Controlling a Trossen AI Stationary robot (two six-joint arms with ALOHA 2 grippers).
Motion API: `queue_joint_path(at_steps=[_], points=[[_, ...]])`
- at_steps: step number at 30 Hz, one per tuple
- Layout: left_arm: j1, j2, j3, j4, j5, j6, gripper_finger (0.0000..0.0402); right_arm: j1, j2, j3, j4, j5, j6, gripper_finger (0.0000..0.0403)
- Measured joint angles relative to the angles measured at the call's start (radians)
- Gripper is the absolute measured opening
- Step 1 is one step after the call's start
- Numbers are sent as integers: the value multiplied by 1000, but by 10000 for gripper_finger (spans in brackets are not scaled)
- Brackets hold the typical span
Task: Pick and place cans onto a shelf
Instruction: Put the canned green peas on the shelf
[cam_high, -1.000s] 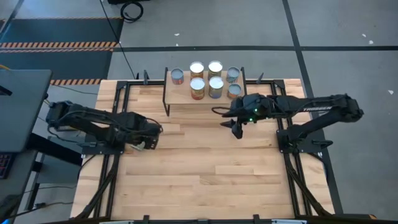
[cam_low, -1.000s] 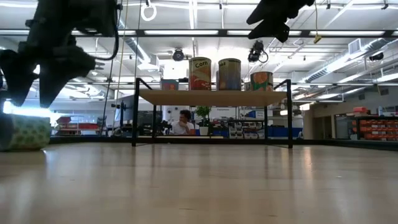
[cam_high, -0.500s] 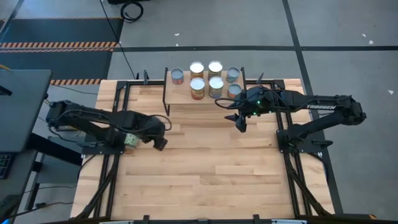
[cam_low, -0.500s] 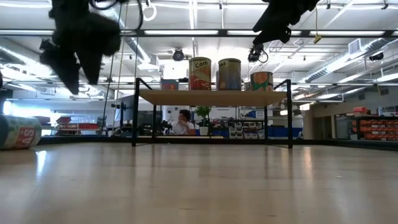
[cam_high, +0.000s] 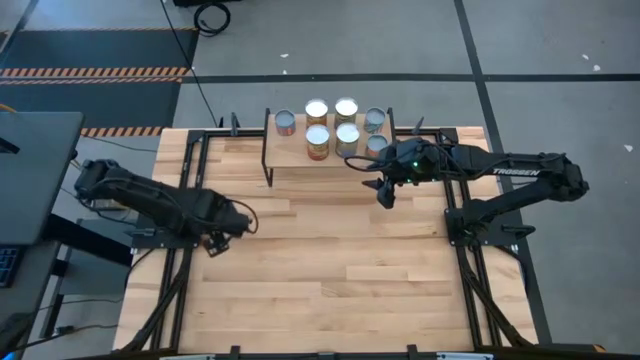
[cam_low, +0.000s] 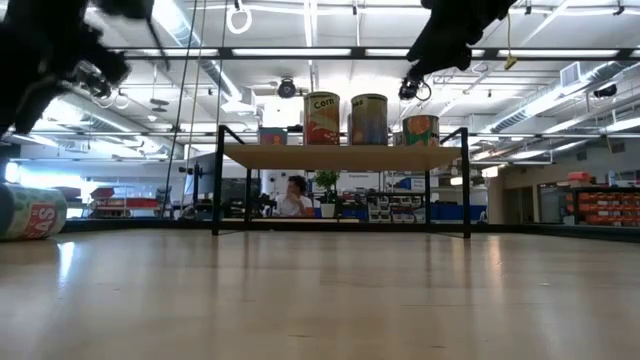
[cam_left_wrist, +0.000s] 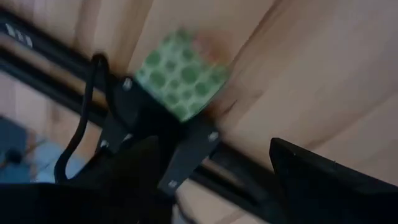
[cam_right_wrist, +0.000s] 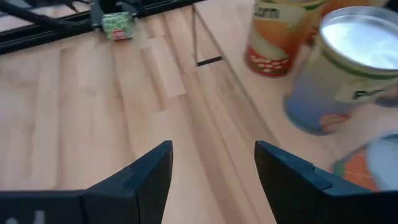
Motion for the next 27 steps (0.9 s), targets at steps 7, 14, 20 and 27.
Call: queue_joint_path(at_steps=[7,14,20,27], points=[[110,61,-98,-1,-40,361,314,75,6,0,4,71,-120,253],[208,189,-99,35,-50,661,315,112,41,0,-12,126,-13,306],[239,267,-98,93,-54,814,315,133,78,0,-35,128,84,341],[238,316,-99,146,-48,889,315,165,124,0,-37,127,115,348]])
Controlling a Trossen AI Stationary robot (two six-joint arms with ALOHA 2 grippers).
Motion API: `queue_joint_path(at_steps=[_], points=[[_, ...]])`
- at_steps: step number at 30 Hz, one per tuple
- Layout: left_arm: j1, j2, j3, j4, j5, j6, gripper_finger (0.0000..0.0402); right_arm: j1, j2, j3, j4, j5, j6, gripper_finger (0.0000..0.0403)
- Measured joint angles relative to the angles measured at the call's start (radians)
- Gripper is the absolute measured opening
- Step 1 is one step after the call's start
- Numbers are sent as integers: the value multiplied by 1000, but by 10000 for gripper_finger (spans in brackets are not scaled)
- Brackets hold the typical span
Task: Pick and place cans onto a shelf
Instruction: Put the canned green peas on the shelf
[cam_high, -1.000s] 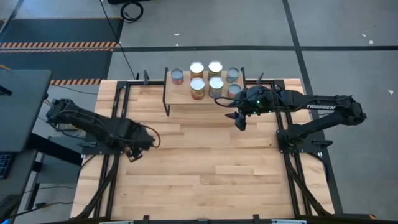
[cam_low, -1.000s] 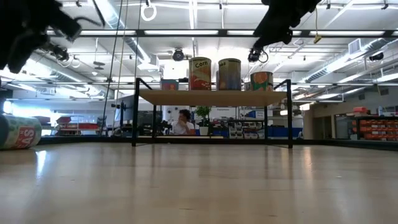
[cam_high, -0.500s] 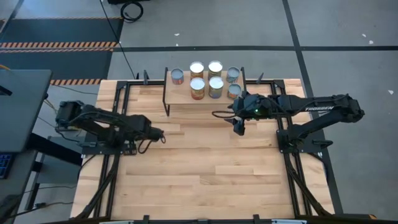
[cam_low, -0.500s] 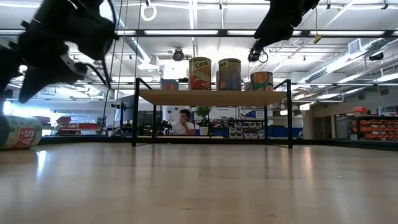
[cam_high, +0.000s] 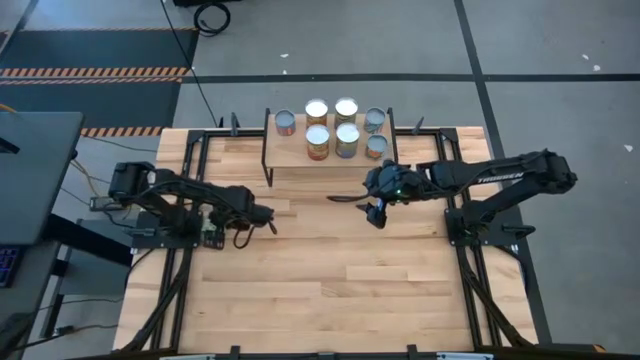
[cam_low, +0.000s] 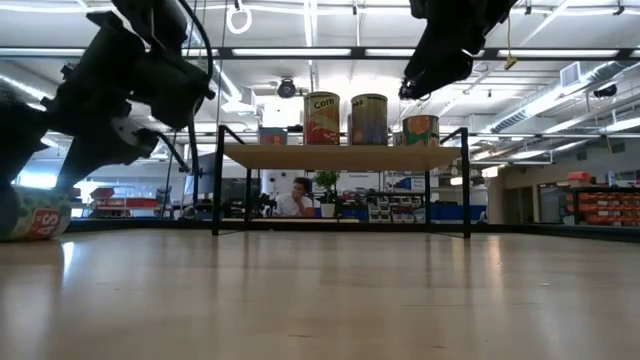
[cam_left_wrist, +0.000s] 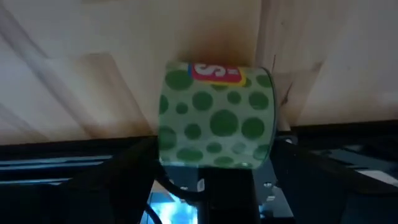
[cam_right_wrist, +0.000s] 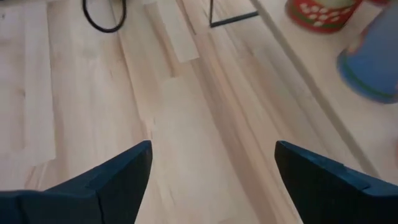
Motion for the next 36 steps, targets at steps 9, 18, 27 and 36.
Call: queue_joint_path(at_steps=[9,18,27,36], points=[[-2,4,-37,63,9,53,285,36,17,0,-1,-19,28,348],[-25,3,-56,134,25,38,282,74,17,0,1,-20,42,348],[-85,7,-80,228,21,-19,306,113,17,0,1,-20,57,348],[-90,6,-47,129,16,-40,292,115,16,0,2,-20,57,348]])
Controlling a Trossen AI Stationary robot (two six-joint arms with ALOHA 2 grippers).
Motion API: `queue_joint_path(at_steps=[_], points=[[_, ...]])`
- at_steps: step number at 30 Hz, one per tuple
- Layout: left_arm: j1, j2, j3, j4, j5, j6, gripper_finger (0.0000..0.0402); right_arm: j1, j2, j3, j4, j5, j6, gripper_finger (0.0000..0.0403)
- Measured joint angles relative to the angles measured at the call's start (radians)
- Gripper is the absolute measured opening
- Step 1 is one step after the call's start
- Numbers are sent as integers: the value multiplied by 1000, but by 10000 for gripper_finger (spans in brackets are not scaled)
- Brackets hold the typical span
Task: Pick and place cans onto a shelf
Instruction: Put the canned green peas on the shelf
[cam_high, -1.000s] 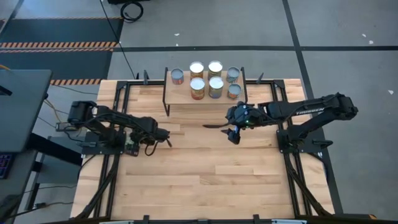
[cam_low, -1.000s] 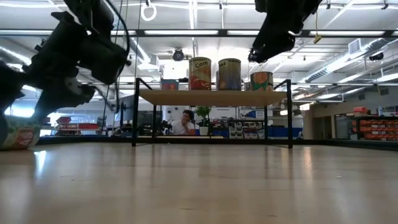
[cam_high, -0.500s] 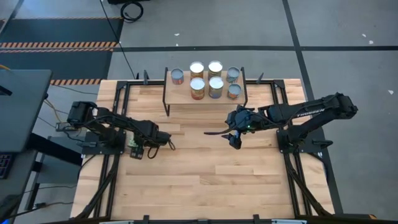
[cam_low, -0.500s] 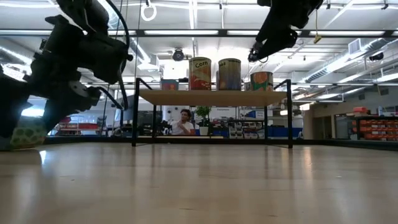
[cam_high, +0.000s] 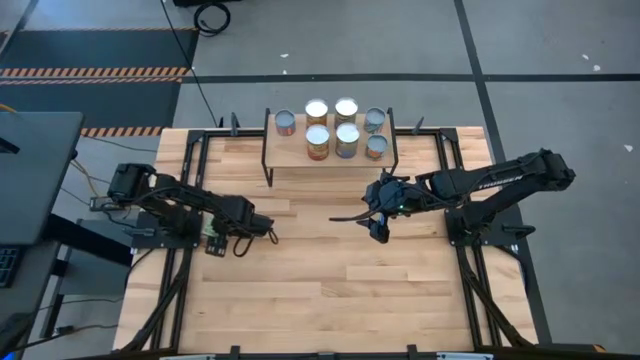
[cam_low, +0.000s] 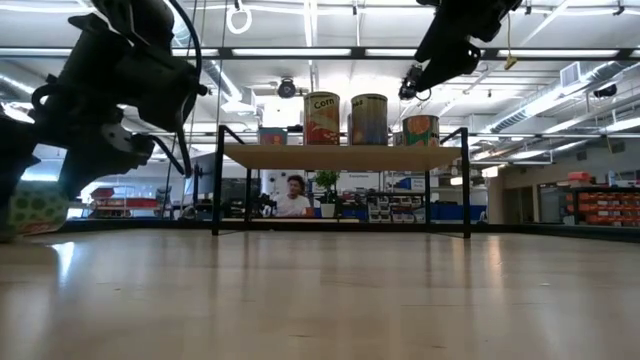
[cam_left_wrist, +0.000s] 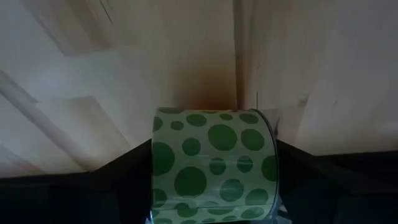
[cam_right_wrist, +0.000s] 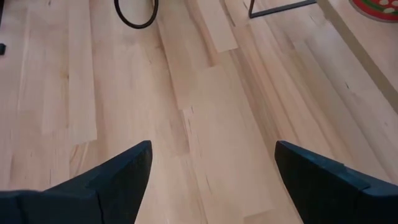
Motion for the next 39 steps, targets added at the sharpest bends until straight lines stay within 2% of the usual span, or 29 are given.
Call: queue_joint_path(at_steps=[4,7,10,14,19,23,26,29,33,39], points=[[3,0,-5,3,0,2,296,0,0,0,0,0,7,348],[3,0,-5,15,-2,16,284,0,0,0,0,0,21,348],[3,0,1,-20,11,14,266,1,0,0,0,0,20,348],[3,-34,67,-110,58,-47,265,3,-19,0,-2,0,20,348],[-7,-143,244,-142,138,-276,281,-18,-81,0,-2,0,-13,348],[-13,-245,375,30,119,-586,279,-60,-140,0,-2,0,-33,348],[-13,-326,392,288,-13,-868,273,-97,-181,0,0,0,-35,348],[-26,-378,364,494,-272,-1122,273,-122,-218,0,3,0,-58,348],[-63,-393,262,707,-618,-1449,276,-141,-255,0,11,-2,-117,348],[-93,-353,60,979,-975,-1903,274,-162,-287,0,20,-52,-148,348]])
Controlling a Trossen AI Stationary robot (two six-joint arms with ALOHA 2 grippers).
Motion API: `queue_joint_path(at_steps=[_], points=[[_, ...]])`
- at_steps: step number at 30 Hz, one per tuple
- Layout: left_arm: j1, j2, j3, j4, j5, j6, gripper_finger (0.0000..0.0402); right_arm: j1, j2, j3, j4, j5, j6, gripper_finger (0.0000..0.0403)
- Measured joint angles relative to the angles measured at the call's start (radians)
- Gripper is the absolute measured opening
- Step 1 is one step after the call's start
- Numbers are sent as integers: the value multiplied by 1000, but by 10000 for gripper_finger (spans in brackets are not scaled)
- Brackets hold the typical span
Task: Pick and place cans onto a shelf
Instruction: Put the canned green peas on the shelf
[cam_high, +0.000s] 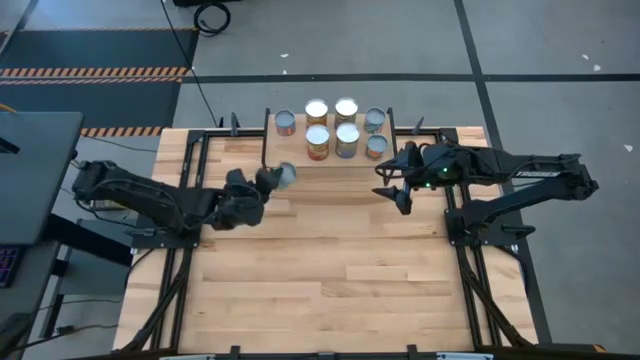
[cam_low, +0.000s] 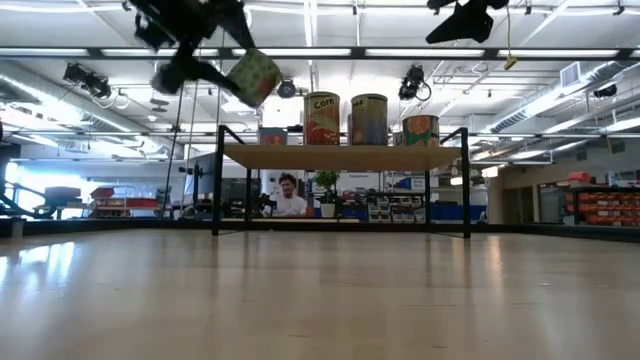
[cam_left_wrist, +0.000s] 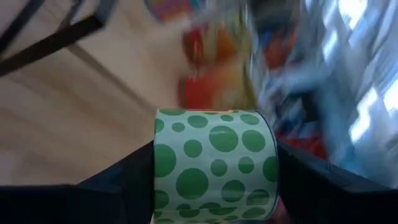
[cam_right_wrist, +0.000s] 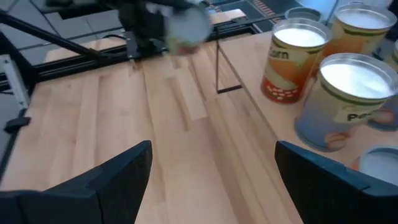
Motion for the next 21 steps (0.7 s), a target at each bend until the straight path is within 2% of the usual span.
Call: queue_joint_path(at_steps=[4,6,15,21], points=[[19,33,-97,151,-202,-196,275,-2,3,0,3,-51,-23,348],[41,50,-125,206,-235,-246,275,-2,11,0,3,-67,-34,348],[131,197,-130,462,-268,-275,276,-5,37,0,7,-72,-37,348],[163,268,-130,516,-280,-334,279,-9,41,0,11,-72,-30,348]])
